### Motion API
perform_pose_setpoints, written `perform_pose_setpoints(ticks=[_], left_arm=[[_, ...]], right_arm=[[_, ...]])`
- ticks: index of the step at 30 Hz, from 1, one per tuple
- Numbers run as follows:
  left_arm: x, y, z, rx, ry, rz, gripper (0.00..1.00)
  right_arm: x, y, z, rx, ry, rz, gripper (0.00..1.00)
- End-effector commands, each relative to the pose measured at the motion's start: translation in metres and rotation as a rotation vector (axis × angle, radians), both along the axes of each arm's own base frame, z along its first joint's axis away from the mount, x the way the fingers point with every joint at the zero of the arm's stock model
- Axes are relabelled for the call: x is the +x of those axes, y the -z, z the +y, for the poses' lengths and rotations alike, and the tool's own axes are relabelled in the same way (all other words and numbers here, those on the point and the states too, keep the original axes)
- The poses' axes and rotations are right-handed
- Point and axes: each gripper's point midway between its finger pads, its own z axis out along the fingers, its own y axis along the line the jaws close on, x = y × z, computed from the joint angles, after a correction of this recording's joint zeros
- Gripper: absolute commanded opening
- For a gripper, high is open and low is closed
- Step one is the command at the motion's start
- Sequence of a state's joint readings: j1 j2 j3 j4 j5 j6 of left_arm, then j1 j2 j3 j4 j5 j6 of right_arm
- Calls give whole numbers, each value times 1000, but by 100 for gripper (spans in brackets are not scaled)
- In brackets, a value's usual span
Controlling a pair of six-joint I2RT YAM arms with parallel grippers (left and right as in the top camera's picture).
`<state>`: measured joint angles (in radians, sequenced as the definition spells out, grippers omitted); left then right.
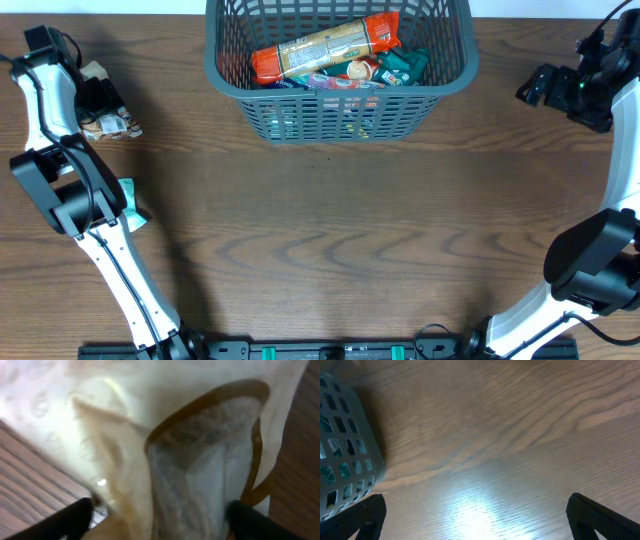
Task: Pack container
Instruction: 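Reach the left gripper to the crumpled snack wrapper and grasp it, then carry the wrapper over the basket and open the left gripper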
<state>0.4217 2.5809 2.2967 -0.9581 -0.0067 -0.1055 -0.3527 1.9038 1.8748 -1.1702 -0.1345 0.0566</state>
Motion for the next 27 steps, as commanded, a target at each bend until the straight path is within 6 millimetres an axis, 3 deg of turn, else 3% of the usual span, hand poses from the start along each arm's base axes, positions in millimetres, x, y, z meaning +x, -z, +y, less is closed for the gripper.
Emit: perform_pose_setpoints(ticks=[1, 4, 6, 12, 19, 23, 27], left_arm=[[-4, 16, -5, -13, 22, 38, 67], [-1, 4, -7, -4, 29, 20, 48], [3, -8, -9, 6, 35, -2, 43], [11, -75, -24, 45, 66, -92, 24], [-1, -204, -73, 105, 155, -257, 8], [-12, -289, -122, 162, 338, -415, 6], [-26, -367, -185, 276, 571, -585, 6]], right_arm=[[0, -1, 4, 4, -11, 1, 99], [-2, 0, 5, 7, -11, 10, 99], [-3, 1, 5, 8, -11, 15, 99], [-5, 1, 6, 8, -17, 22, 99], [-5, 1, 6, 9, -18, 22, 99], [-5, 1, 6, 9, -18, 22, 99], [-5, 1, 6, 8, -17, 21, 99]])
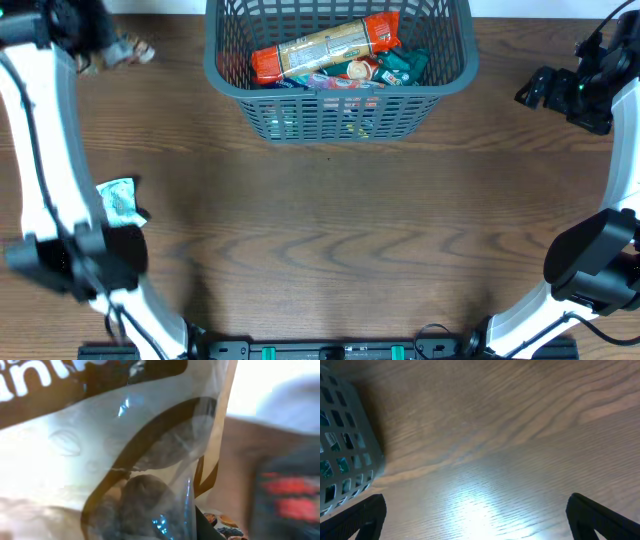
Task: Pack container
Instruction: 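Carry the wrapper over the basket and open the left gripper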
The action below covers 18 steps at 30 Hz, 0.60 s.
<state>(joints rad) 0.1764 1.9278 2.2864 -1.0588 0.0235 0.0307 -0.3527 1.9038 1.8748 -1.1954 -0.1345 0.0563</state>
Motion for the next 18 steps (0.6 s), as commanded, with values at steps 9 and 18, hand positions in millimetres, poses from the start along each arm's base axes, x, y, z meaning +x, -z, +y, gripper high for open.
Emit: perform_pose_setpoints(ticks=[9, 18], left_arm=[[-41, -102, -224, 744, 1022, -292, 6], [12, -51, -298, 899, 1289, -362, 6]], right_arm=[[0, -1, 4, 1, -17, -1, 99], [-3, 0, 5, 2, -28, 14, 99]])
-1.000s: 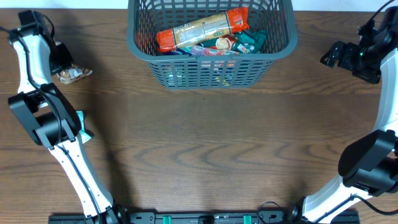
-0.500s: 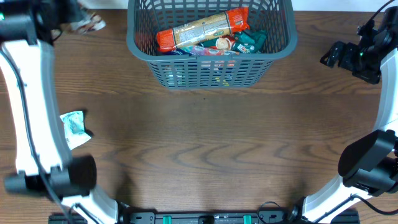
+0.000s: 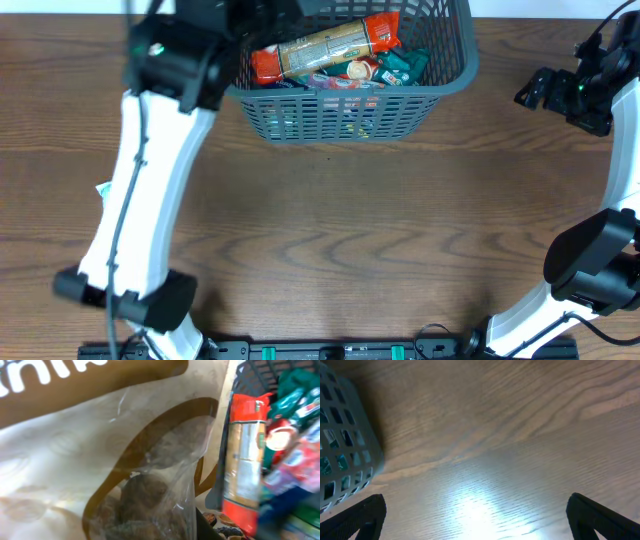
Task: Pack container
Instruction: 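Carry the wrapper over the basket and open the left gripper, then reach the left gripper to the mint-green packet and grasp it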
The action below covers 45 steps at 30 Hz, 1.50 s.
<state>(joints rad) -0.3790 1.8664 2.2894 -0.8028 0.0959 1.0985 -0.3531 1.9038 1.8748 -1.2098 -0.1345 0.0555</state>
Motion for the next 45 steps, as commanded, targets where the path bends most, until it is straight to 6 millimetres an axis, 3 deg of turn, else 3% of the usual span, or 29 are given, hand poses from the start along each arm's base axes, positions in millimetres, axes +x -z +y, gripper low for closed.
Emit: perform_pose_setpoints(ticks=[1, 5, 9, 10, 11, 14, 16, 21, 24, 29, 32, 35, 41, 45], left_arm=[[29, 43, -11, 99, 67, 28, 6], [53, 107, -21, 130, 67, 145, 6], [63, 165, -25, 167, 69, 260, 7], [64, 174, -25, 174, 70, 280, 12], [65, 181, -25, 179, 70, 294, 17], [66, 187, -26, 182, 70, 304, 71], [65, 185, -26, 181, 71, 300, 98], [65, 167, -20, 132, 6, 282, 98], [61, 129, -11, 46, -88, 238, 98], [32, 39, 4, -36, -102, 85, 98], [11, -12, 36, -196, -284, 29, 98], [-14, -36, 99, -342, -598, 20, 98], [-95, -14, 203, -510, -1023, 203, 99], [-147, 12, 266, -654, -1364, 311, 98]], right_arm=[[-1, -1, 4, -2, -28, 2, 99], [-1, 0, 5, -1, -28, 5, 99], [-2, 0, 5, -5, -43, 10, 99], [-3, 0, 5, -5, -46, 11, 99], [-3, 0, 5, -4, -46, 13, 99], [-4, 1, 6, -3, -45, 16, 99], [-4, 0, 6, -3, -46, 15, 99], [-4, 0, 6, -5, -51, 15, 99], [-4, 1, 6, -7, -57, 15, 99], [-4, 0, 6, -8, -59, 14, 99], [-4, 1, 6, -9, -61, 15, 99], [-4, 0, 6, -11, -66, 15, 99], [-4, 0, 6, -12, -70, 15, 99], [-4, 0, 6, -12, -69, 15, 99]])
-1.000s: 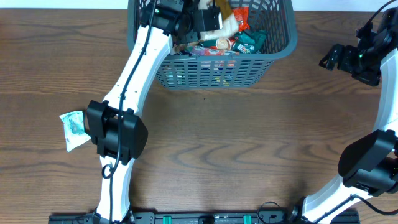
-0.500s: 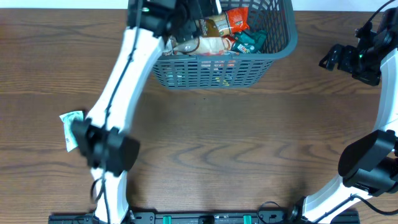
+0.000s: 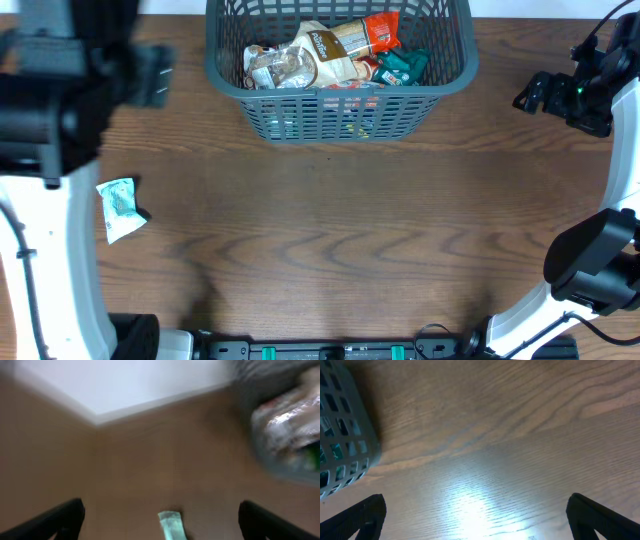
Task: Pack container
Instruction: 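Reach the left gripper to the mint-green packet and grasp it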
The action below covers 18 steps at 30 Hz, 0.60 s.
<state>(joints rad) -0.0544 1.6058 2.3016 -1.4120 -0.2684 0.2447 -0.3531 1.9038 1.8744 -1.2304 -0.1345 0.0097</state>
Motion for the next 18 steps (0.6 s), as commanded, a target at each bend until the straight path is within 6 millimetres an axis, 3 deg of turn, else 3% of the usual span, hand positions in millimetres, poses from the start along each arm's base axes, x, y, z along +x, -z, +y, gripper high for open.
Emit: perform_pose_setpoints(ticks=[1, 4, 10, 15, 18], left_arm=[[-28, 20, 41, -179, -348, 20, 98], [-50, 40, 51, -217, -392, 120, 98], [-72, 76, 61, -263, -463, 171, 98], [-83, 132, 74, -318, -518, 186, 98], [-86, 176, 87, -323, -547, 213, 98]], right_arm=[[1, -1, 4, -3, -26, -4, 99], [1, -1, 4, -3, -26, -3, 99], [1, -1, 4, -3, -26, -3, 99], [1, -1, 4, -3, -26, -4, 99], [1, -1, 4, -3, -26, -3, 99]])
